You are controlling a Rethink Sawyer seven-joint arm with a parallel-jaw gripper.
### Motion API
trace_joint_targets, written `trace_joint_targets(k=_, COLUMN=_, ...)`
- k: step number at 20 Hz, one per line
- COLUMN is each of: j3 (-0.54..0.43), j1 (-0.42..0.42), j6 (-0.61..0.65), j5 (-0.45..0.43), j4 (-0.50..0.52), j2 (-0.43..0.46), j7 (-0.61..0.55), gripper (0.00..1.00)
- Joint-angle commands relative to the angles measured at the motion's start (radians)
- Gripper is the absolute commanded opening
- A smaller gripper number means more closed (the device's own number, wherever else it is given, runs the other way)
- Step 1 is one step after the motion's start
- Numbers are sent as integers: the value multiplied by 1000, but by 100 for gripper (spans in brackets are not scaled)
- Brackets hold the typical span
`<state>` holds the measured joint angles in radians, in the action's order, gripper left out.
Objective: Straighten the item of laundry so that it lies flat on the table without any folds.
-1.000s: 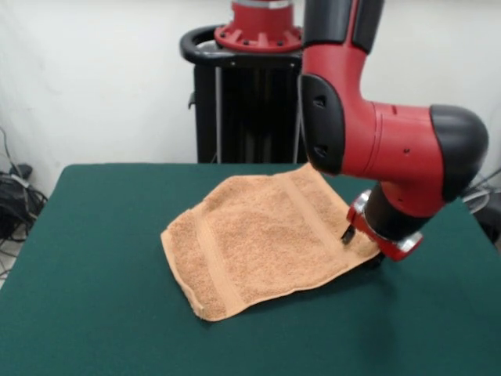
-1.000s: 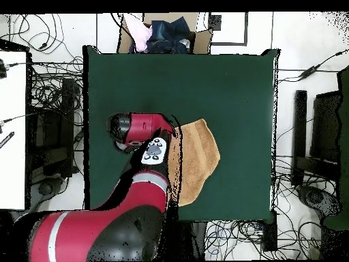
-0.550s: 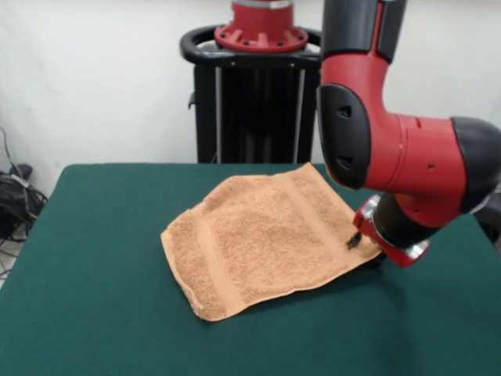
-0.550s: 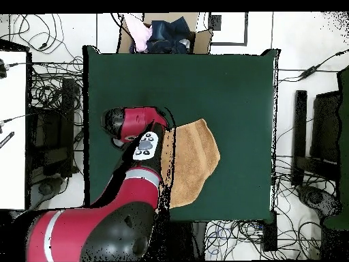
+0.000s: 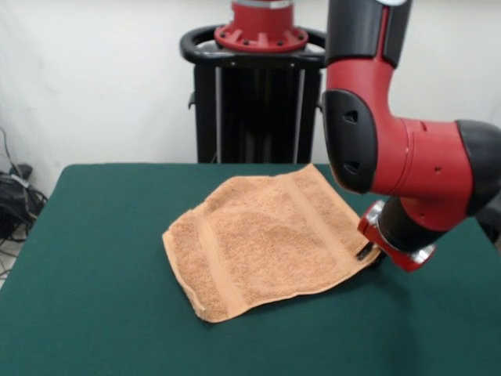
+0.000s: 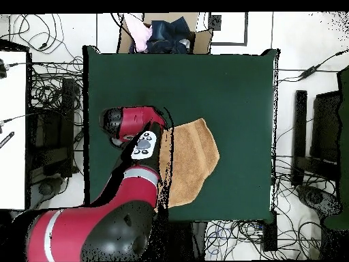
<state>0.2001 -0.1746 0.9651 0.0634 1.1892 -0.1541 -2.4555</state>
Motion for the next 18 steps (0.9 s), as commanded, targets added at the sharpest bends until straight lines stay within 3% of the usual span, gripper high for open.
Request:
trace_joint_targets(k=1, j3=-129, j1=48, j6=-457, j5=-31, j4=36, j2=211, j7=-89, gripper=0)
trace_joint_targets(k=13, j3=-154, j1=55, j6=-484, j5=3, j4=20, j2=222, j7=-130, gripper=0)
trace_joint_targets(k=18, j3=-101, j1=11, j6=-370, j5=4, j4=-45, j2=236, j7=-176, gripper=0)
